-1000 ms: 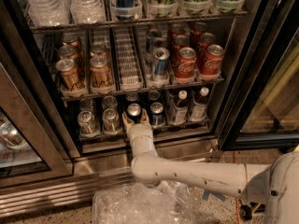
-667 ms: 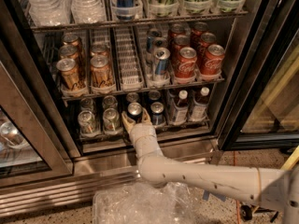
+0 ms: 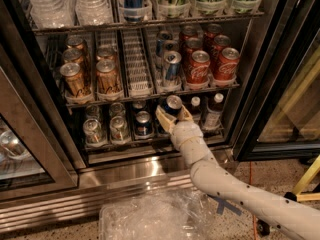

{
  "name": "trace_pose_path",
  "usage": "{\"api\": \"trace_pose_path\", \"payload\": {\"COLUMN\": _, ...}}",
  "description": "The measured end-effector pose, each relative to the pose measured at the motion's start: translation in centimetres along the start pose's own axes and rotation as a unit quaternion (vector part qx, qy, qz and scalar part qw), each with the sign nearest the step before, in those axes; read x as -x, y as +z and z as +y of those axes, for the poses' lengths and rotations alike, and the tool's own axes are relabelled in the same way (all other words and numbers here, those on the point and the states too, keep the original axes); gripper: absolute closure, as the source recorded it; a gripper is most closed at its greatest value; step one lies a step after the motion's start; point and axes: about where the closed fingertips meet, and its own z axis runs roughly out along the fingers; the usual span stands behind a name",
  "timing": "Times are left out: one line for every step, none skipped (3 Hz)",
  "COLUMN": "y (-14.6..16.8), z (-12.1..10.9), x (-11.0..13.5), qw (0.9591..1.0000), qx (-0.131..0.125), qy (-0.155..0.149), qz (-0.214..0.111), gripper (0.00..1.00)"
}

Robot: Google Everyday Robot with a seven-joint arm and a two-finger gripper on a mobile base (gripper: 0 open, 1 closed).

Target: Pick pepsi can from bottom shelf of fridge

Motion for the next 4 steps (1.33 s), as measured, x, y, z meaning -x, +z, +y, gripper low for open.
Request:
{"api": "trace_pose_path", "payload": {"y": -0.9, "z": -3.5, "x": 2.7, "qw": 0.9935, "qx": 0.014, "qy": 0.104, "qz": -0.044, "gripper": 1.00}}
{"api": "trace_pose_path", "payload": {"y": -1.0, "z": -1.8, "x": 3.3, "qw": 0.9850, "qx": 0.047, "qy": 0.156, "qz": -0.056, "gripper": 1.00}}
{"api": "trace_pose_path", "payload": {"y": -1.0, "z": -1.8, "x": 3.3, "qw": 0.9849, "qx": 0.048, "qy": 0.156, "qz": -0.056, "gripper": 1.00}}
{"api": "trace_pose_path", "payload": {"y": -1.5, "z": -1.1, "x": 3.9, "qw": 0.9836, "qx": 0.076, "qy": 0.156, "qz": -0.051, "gripper": 1.00}}
